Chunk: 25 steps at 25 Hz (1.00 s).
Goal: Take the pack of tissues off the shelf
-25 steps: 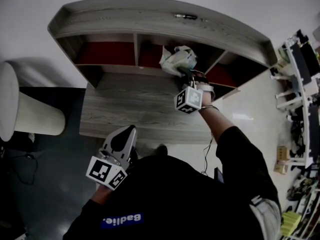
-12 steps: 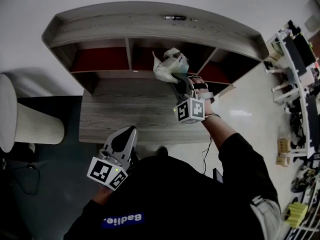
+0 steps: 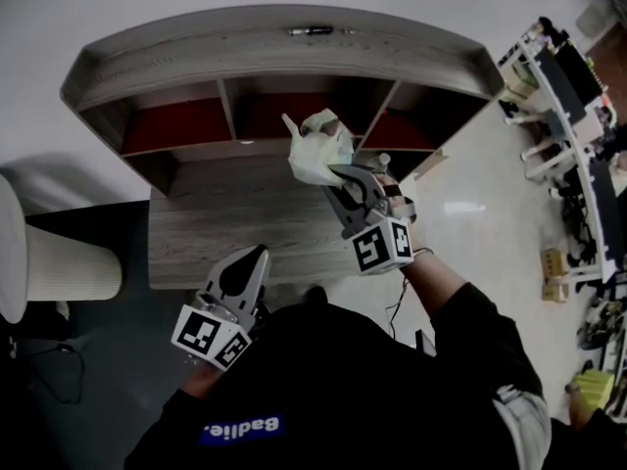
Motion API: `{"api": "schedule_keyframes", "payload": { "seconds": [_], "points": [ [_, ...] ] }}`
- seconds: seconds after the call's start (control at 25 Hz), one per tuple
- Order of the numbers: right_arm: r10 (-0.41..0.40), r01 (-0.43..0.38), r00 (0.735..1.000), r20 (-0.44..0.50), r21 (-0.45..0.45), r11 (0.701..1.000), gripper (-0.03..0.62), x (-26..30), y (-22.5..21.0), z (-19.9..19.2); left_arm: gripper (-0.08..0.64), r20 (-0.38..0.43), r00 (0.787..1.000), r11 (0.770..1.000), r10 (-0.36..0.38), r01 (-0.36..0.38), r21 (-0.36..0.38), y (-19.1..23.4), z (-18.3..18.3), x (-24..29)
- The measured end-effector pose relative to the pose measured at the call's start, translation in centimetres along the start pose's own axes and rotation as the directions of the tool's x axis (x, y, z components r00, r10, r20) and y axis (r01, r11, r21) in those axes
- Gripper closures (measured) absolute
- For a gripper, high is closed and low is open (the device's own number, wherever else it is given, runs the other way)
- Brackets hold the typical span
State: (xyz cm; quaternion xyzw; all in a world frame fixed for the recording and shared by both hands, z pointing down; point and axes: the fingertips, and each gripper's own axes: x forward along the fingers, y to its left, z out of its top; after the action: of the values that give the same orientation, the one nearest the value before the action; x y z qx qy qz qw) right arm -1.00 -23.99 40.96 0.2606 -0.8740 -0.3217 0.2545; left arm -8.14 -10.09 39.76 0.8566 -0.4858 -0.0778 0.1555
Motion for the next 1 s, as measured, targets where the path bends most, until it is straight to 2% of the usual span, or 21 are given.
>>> {"api": "schedule_keyframes", "payload": {
  "seconds": [0.36,0.52,0.68,0.84,1.0],
  "points": [
    [-0.003,-0.002,1.000,0.025,0.191,0.982,0.523,-4.6,0.0,0.7,0.558,-0.024,0.998,0.998,-0.065,0.065,0.015,-1.4,-0.1,1.6],
    [-0.002,-0.009,0.999,0.042,0.268,0.963,0.523,-5.7,0.8,0.9,0.558,-0.031,0.996,0.997,-0.080,0.081,0.017,-1.6,-0.1,2.0],
    [0.020,-0.050,0.995,0.093,0.334,0.941,0.523,-6.6,1.7,1.5,0.558,-0.039,0.995,0.996,-0.088,0.089,0.021,-1.7,-0.1,2.2],
    [0.024,-0.097,0.984,0.174,0.423,0.901,0.523,-7.5,2.0,2.5,0.558,-0.046,0.995,0.995,-0.094,0.095,0.024,-1.8,-0.1,2.3],
    [0.024,-0.160,0.967,0.252,0.535,0.830,0.523,-8.0,2.2,3.5,0.558,-0.051,0.994,0.995,-0.098,0.099,0.021,-1.8,-0.2,2.5]
  ]
}}
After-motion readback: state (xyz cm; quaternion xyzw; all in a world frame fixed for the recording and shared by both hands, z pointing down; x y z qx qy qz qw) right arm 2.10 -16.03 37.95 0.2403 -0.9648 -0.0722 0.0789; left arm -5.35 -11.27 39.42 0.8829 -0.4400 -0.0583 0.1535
